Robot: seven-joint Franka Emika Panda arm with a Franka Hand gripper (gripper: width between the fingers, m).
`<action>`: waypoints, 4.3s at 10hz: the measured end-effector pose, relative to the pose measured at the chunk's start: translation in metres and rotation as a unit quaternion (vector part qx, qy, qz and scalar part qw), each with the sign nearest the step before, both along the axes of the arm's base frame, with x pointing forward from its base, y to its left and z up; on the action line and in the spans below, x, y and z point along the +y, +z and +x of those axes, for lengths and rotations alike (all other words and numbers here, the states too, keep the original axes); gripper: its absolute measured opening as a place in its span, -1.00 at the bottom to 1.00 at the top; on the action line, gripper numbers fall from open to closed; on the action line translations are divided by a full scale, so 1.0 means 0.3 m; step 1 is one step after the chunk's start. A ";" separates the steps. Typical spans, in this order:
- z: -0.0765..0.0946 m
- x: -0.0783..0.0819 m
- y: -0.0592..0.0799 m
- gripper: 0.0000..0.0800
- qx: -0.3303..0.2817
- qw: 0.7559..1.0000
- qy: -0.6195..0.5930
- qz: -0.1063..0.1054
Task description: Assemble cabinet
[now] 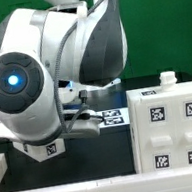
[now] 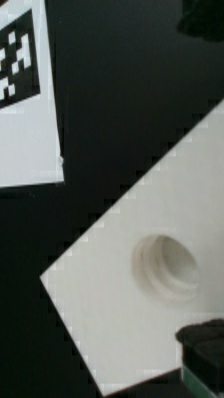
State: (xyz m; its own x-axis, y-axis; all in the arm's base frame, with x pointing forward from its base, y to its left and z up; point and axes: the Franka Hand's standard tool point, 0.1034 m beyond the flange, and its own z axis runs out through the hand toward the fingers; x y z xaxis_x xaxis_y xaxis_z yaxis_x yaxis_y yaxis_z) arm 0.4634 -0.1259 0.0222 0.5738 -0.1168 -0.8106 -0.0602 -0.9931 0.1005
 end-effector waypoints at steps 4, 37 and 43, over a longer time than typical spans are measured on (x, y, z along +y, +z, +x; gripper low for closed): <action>-0.002 -0.019 0.000 0.99 -0.001 1.000 0.007 0.012; 0.146 0.020 0.342 0.40 -0.299 0.948 0.036 0.099; 0.270 0.016 0.261 0.40 -0.536 0.844 0.029 0.011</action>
Offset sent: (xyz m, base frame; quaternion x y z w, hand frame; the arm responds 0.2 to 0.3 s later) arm 0.0039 -0.0147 -0.0024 -0.0120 0.0070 -0.0285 0.9995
